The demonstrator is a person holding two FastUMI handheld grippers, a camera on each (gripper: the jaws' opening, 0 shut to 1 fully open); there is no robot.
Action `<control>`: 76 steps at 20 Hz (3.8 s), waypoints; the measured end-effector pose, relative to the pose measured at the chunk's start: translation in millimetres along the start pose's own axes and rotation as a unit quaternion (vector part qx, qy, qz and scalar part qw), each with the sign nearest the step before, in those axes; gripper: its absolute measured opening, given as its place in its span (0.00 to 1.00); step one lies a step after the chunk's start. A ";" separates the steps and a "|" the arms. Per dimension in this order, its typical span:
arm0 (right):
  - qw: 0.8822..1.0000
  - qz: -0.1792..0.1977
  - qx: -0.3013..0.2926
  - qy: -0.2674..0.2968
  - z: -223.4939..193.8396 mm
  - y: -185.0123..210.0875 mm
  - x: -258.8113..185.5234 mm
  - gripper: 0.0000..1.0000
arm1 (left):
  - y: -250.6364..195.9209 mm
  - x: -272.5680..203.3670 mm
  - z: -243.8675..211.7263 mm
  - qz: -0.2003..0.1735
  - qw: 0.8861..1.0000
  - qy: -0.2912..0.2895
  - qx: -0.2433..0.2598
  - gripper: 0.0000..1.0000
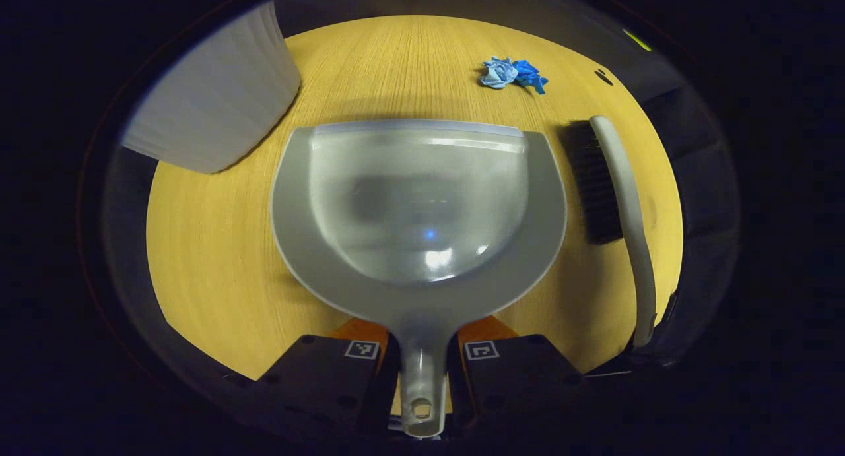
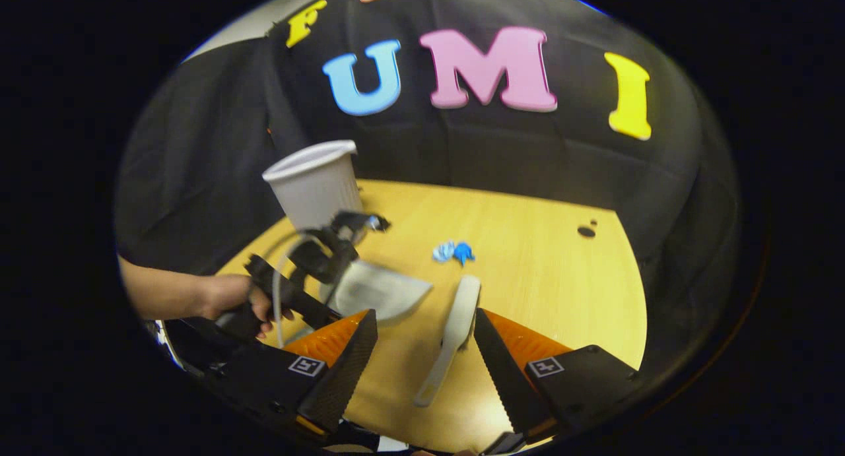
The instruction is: Pick up the small broom and dustpan from the desktop, sweep the trash into the dustpan with the broom, and then empty the trash into the garbage bin.
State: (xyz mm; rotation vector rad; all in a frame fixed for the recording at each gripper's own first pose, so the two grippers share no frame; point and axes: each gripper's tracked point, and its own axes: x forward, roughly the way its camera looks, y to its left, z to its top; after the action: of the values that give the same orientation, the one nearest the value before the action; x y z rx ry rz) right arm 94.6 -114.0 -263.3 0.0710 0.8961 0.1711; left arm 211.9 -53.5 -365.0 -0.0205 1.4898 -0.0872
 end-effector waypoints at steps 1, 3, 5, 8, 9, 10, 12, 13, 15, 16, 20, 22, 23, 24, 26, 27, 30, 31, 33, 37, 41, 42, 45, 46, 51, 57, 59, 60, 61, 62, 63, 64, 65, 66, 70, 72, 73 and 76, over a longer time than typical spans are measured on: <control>0.999 -0.013 0.019 0.037 -14.7 -1.4 8.3 0.95 | 1.9 -1.5 -2.3 -0.005 1.000 -0.006 0.005 0.31; 0.992 -0.040 0.056 0.101 -38.2 -8.5 20.5 0.96 | 3.4 -4.2 -3.8 -0.017 1.000 -0.019 0.008 0.31; 0.982 -0.063 0.068 0.163 -62.4 -13.6 30.3 0.92 | 4.0 -4.5 -4.3 -0.032 0.999 -0.029 0.004 0.31; 0.971 -0.088 0.036 0.218 -83.9 -22.4 45.6 0.96 | 4.7 -4.9 -5.9 -0.053 0.997 -0.043 0.020 0.30; 0.968 -0.102 0.032 0.229 -87.5 -25.1 51.6 0.96 | 5.1 -4.3 -6.0 -0.056 0.997 -0.045 0.029 0.31; 0.962 -0.104 0.046 0.247 -91.8 -25.4 59.3 0.96 | 5.4 -3.7 -6.0 -0.057 0.997 -0.047 0.037 0.31; 0.948 -0.103 0.091 0.287 -105.4 -23.8 74.7 0.96 | 7.4 -6.0 -7.7 -0.057 0.996 -0.044 0.047 0.31; 0.941 -0.108 0.106 0.303 -110.3 -28.3 78.3 0.96 | 7.7 -6.1 -8.0 -0.056 0.996 -0.043 0.052 0.31; 0.935 -0.126 0.104 0.316 -115.5 -38.9 86.7 0.96 | 8.6 -7.5 -9.3 -0.057 0.996 -0.045 0.057 0.31; 0.934 -0.135 0.094 0.317 -116.0 -44.5 90.4 0.96 | 8.7 -7.5 -9.6 -0.058 0.996 -0.047 0.055 0.31; 0.926 -0.131 0.103 0.339 -125.1 -41.3 97.9 0.90 | 9.1 -8.5 -9.9 -0.064 0.996 -0.050 0.049 0.31; 0.928 -0.135 0.097 0.334 -121.9 -43.9 104.6 0.71 | 9.5 -9.9 -10.9 -0.065 0.995 -0.050 0.049 0.32; 0.930 -0.137 0.094 0.328 -120.5 -46.6 109.3 0.60 | 9.6 -9.8 -11.9 -0.065 0.995 -0.050 0.048 0.31; 0.930 -0.132 0.095 0.329 -119.7 -46.0 113.0 0.43 | 9.7 -11.9 -11.9 -0.064 0.996 -0.052 0.047 0.31; 0.929 -0.117 0.102 0.337 -119.7 -44.4 115.8 0.30 | 8.9 -9.8 -11.1 -0.061 0.996 -0.056 0.045 0.31; 0.927 -0.110 0.105 0.343 -119.1 -44.5 115.8 0.30 | 8.8 -9.8 -11.2 -0.061 0.996 -0.056 0.045 0.31; 0.930 -0.108 0.092 0.340 -108.4 -54.5 122.4 0.26 | 8.9 -10.3 -11.1 -0.064 0.996 -0.051 0.042 0.31; 0.932 -0.113 0.080 0.334 -101.2 -61.3 124.6 0.28 | 9.1 -10.4 -11.2 -0.066 0.996 -0.049 0.040 0.31; 0.938 -0.118 0.043 0.322 -81.4 -78.9 132.8 0.26 | 8.9 -10.6 -10.9 -0.065 0.996 -0.040 0.039 0.31; 0.944 -0.114 0.037 0.307 -33.6 -109.2 153.6 0.30 | 8.3 -11.3 -11.7 -0.035 0.997 -0.025 0.069 0.31; 0.950 -0.121 0.010 0.287 9.6 -143.8 178.8 0.30 | 7.5 -12.1 -12.6 -0.020 0.994 -0.009 0.108 0.29; 0.950 -0.122 -0.001 0.286 17.3 -151.0 185.0 0.29 | 8.6 -12.5 -10.1 -0.020 0.994 -0.005 0.107 0.30; 0.946 -0.115 -0.084 0.291 37.0 -174.0 209.4 0.29 | 16.4 -16.5 -2.1 -0.012 0.992 0.009 0.125 0.30; 0.942 -0.111 -0.110 0.296 43.8 -178.9 217.8 0.29 | 20.2 -16.3 2.2 -0.006 0.991 0.015 0.135 0.32; 0.934 -0.061 -0.160 0.314 63.4 -170.8 258.8 0.30 | 29.4 -16.5 18.0 0.000 0.985 0.028 0.170 0.30; 0.911 0.046 -0.223 0.345 49.5 -112.5 255.5 0.29 | 40.9 -13.1 26.0 0.000 0.977 0.042 0.211 0.31; 0.887 0.103 -0.265 0.363 30.8 -80.2 236.9 0.30 | 44.9 -11.1 27.7 -0.001 0.974 0.040 0.223 0.30; 0.875 0.134 -0.278 0.373 19.7 -64.8 225.3 0.30 | 46.7 -11.7 29.9 -0.003 0.972 0.034 0.231 0.31; 0.867 0.164 -0.281 0.378 7.0 -51.5 213.1 0.34 | 47.3 -9.8 32.7 -0.008 0.970 0.026 0.240 0.30; 0.859 0.197 -0.279 0.382 -1.6 -38.2 201.6 0.30 | 46.2 -6.1 37.3 -0.017 0.970 0.015 0.244 0.30; 0.849 0.227 -0.277 0.388 -10.1 -26.7 189.8 0.30 | 45.6 -3.7 37.8 -0.026 0.969 0.009 0.245 0.30; 0.841 0.241 -0.279 0.396 -15.6 -20.4 183.6 0.34 | 45.0 -3.6 35.9 -0.035 0.968 0.005 0.248 0.30; 0.837 0.244 -0.290 0.395 -18.3 -22.5 180.7 0.34 | 50.3 -3.4 33.2 -0.033 0.966 0.009 0.255 0.30; 0.840 0.235 -0.306 0.382 -10.2 -28.8 186.2 0.25 | 51.1 -4.7 34.0 -0.032 0.965 0.004 0.260 0.30; 0.873 0.195 -0.270 0.356 8.6 -35.9 189.5 0.30 | 44.4 -3.3 35.9 -0.044 0.970 -0.013 0.237 0.30; 0.892 0.180 -0.240 0.339 20.9 -38.2 191.5 0.30 | 39.8 -6.4 41.0 -0.052 0.971 -0.036 0.230 0.30; 0.898 0.174 -0.227 0.334 18.0 -43.6 191.6 0.26 | 37.4 -5.7 36.5 -0.059 0.971 -0.047 0.226 0.30; 0.909 0.158 -0.216 0.321 12.0 -48.1 190.9 0.30 | 30.8 -10.1 40.0 -0.080 0.970 -0.075 0.216 0.30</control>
State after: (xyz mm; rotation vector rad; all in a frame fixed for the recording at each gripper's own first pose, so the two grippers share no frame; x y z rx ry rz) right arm 226.5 -127.3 -409.3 -0.2713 1.4820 0.7241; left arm 252.4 -23.7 -353.8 0.2004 1.2897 -0.5287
